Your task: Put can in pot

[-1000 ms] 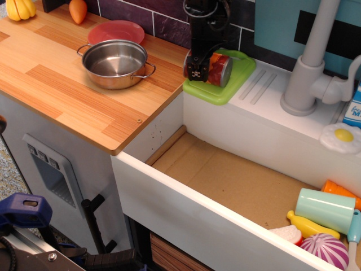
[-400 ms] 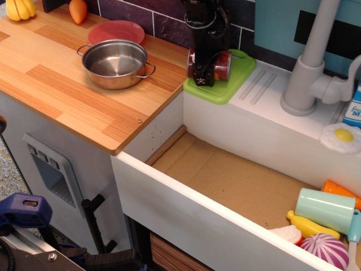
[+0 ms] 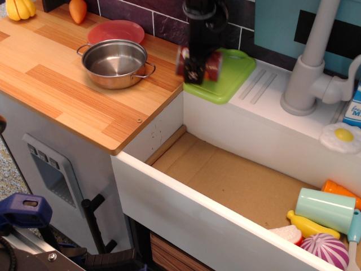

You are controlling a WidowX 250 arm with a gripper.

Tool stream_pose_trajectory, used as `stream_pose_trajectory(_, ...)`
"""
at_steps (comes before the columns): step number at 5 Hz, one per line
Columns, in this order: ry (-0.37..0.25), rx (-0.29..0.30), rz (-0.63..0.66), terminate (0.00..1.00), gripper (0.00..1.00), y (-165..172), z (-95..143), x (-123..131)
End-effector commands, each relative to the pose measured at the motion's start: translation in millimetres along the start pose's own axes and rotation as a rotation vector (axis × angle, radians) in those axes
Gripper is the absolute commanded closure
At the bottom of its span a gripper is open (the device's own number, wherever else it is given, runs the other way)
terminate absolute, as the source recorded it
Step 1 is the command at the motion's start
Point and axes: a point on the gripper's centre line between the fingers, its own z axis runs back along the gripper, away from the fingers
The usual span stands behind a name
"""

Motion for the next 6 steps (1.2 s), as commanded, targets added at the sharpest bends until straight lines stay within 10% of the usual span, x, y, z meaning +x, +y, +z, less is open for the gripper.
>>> stream_pose_trajectory(1, 0.066, 0.15, 0.008, 0.0, 1.0, 26.8, 76.7, -33.7)
stream_pose_trajectory(4, 0.058, 0.131, -0.028, 0.0, 1.0, 36.5, 27.0, -100.4)
stream_pose_trajectory(5, 0.017, 0.143, -0.036, 0.0, 0.0, 29.1, 17.6, -104.7)
stream_pose_trajectory(6, 0.017, 0.143, -0.036, 0.0, 0.0, 29.1, 17.6, -104.7)
